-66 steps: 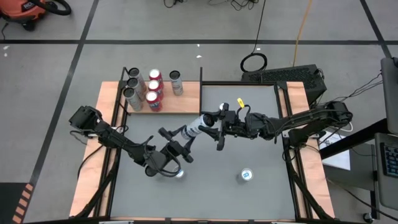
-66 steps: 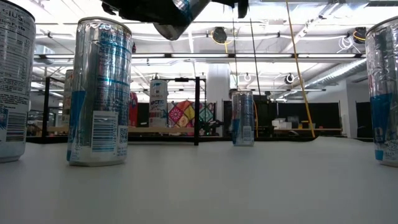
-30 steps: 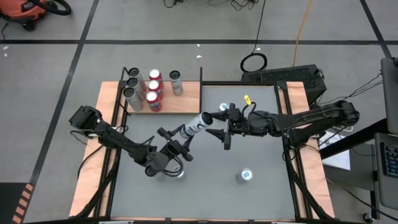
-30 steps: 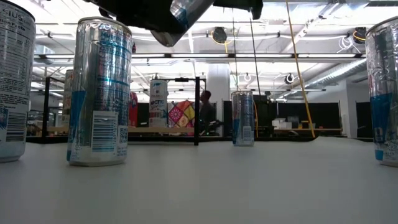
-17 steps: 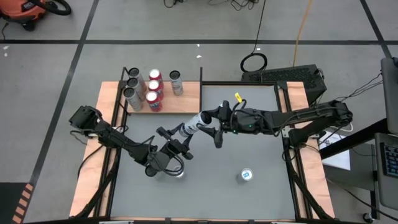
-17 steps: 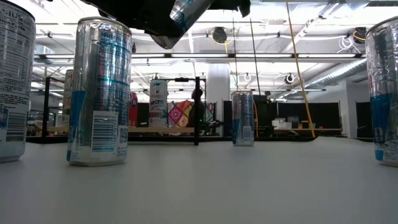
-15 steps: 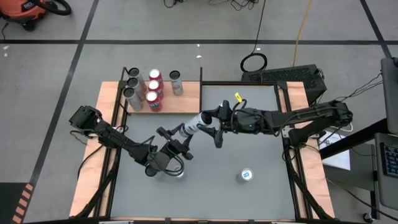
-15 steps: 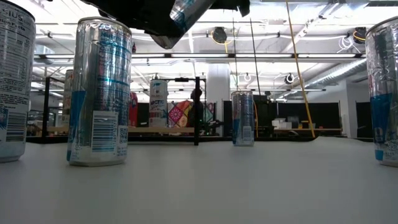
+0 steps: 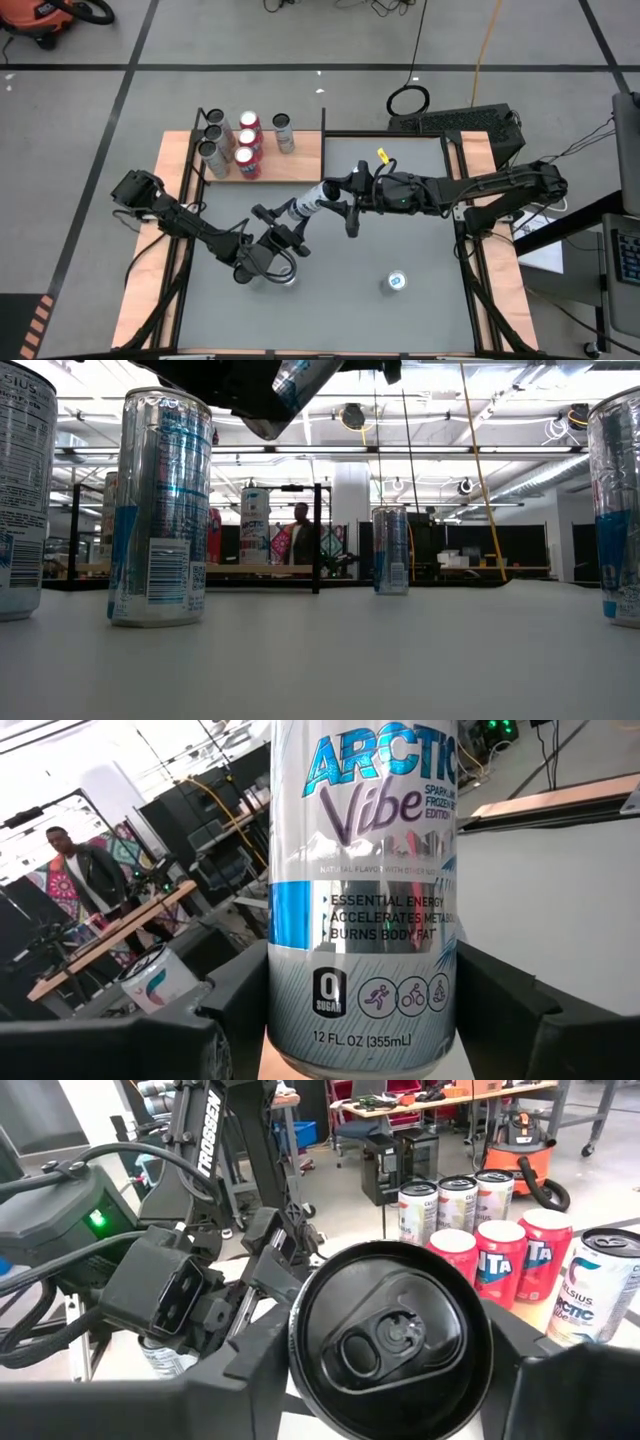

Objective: Place canned beverage on shelf
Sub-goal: Put the right white-blue soda can on the shelf aligned with the other white-blue soda can

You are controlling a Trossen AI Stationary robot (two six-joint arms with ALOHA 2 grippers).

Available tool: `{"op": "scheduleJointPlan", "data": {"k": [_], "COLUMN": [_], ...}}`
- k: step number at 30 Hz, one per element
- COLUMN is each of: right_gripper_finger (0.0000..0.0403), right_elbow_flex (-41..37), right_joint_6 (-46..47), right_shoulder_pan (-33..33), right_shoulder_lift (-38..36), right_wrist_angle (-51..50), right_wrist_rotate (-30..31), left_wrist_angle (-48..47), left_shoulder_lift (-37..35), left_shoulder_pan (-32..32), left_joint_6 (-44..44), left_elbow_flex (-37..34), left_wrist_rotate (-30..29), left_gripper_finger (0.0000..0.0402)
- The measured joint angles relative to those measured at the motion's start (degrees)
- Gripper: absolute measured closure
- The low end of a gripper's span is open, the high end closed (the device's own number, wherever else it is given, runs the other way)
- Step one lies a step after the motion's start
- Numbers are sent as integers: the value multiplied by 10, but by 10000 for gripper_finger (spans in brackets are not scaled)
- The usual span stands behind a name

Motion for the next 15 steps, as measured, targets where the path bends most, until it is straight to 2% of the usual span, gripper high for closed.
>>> {"op": "scheduleJointPlan", "data": {"k": [5, 12, 15], "right_gripper_finger": [223, 228, 227], "right_elbow_flex": [0, 0, 0], "right_joint_6": [-10, -39, -45], "right_shoulder_pan": [0, -5, -12], "right_shoulder_lift": [0, 1, 1], "right_wrist_angle": [-2, -2, -3], "right_wrist_rotate": [-1, -15, -31], "left_wrist_angle": [-7, -5, 1], "left_shoulder_lift": [0, 0, 0], "left_shoulder_pan": [0, -2, -11], "left_joint_6": [3, -14, -21], "left_elbow_flex": [0, 0, 0], "left_wrist_rotate": [0, 8, 5], "left_gripper_finger": [143, 60, 36]}}
